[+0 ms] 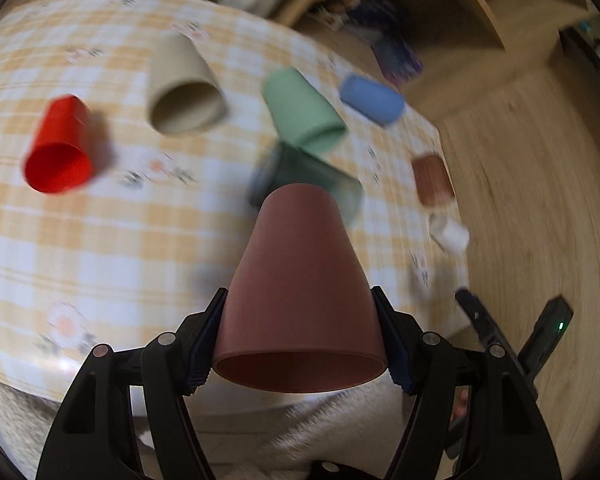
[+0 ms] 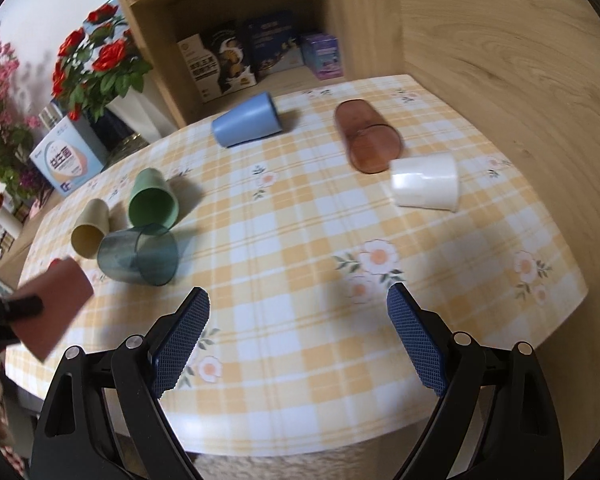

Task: Flip cup upside down
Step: 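Lift the pink cup with the left tool and rotate it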

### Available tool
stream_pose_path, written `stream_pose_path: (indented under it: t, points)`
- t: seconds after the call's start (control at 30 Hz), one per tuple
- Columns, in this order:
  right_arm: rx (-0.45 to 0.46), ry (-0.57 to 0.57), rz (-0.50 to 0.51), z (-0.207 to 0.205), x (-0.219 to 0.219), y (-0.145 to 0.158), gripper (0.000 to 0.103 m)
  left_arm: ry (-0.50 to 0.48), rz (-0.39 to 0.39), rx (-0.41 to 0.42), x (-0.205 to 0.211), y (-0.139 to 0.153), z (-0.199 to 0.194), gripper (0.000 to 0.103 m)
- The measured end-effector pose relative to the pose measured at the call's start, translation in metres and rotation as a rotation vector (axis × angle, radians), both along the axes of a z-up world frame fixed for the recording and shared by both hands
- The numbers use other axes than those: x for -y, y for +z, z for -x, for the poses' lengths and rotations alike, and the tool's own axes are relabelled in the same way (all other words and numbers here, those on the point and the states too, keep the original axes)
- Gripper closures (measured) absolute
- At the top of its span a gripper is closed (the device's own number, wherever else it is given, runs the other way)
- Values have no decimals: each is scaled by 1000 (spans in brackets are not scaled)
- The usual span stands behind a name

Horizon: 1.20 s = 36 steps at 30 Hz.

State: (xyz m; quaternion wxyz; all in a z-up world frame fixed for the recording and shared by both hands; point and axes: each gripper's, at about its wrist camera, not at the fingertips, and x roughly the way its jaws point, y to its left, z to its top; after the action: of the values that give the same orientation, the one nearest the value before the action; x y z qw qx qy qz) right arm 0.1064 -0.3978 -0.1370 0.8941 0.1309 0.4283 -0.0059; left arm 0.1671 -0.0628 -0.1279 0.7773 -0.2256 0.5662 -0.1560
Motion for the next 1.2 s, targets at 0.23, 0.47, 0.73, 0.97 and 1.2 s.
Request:
stream_pose_path:
  t: [0.23, 0.47, 0.73, 0.97, 1.2]
  points:
    - [2, -47, -15, 8, 32, -4, 16, -79, 17, -4, 65, -1, -8, 36]
    - [-9, -101, -7, 10, 66, -7, 16, -88, 15, -31, 126, -21, -42, 36]
    - [-10, -162, 3, 11, 102, -7, 16, -130, -54, -54, 178, -52, -76, 36]
    - [-31, -201, -4, 13, 120, -13, 16, -173, -63, -69, 191, -62, -78, 35]
    - [-51, -194, -31, 15, 115, -15, 16, -187, 2, -135, 190, -81, -73, 35]
